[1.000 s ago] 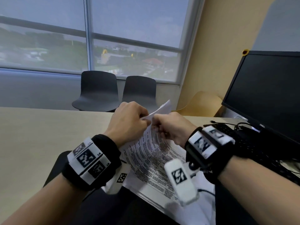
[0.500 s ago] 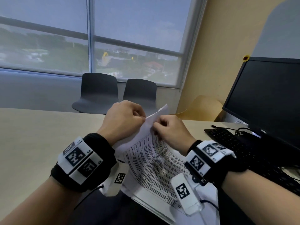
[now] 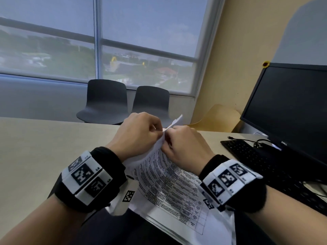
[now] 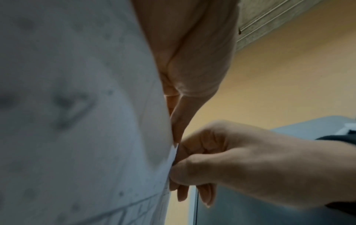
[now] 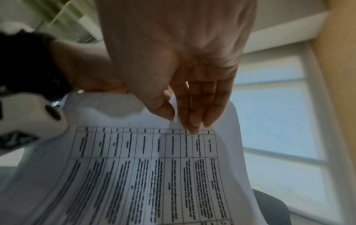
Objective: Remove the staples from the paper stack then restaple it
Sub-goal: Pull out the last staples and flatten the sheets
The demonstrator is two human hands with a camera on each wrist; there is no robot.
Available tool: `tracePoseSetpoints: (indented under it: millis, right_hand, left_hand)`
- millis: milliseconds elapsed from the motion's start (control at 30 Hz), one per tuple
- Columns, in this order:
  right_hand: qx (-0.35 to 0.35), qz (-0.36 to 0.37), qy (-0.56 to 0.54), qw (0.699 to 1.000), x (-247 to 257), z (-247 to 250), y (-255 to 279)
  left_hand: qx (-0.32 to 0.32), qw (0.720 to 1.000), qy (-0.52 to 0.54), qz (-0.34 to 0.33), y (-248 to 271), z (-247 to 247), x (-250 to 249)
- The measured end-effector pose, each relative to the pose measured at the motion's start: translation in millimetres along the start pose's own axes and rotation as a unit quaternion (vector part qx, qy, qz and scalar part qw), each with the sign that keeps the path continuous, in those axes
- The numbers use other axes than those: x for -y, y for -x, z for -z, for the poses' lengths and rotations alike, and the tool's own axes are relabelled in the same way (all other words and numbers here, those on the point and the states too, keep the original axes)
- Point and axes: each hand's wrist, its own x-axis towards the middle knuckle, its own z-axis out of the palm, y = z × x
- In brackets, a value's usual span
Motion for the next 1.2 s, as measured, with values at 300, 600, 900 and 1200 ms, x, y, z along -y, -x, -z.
tracePoseSetpoints:
  millis: [300,600,900,1200]
  right_hand:
    - [-0.059,0.01,0.087,0.994,20.7,-15.6,5.7]
    - [-0.068,0.037,0.149,0.986,15.2,-16.0,8.2]
    - [-0.042,-0.022,0.039,0.998,12.1,-10.0,7.6]
    - [0.026,-0.179,-0.037,0.983,-28.8,5.3,-9.6]
  left_hand:
    - [0.015,0.998,0.05,0.033,-1.2,-4.9,2.5]
    - [0.08,0.995,0.021,0.059,1.3,-2.1,-0.9]
    - [0.105,0.992,-0.059,0.041,4.8,-3.2,-8.8]
    - [0.088,0.99,0.004,0.108,5.7,7.2,-9.7]
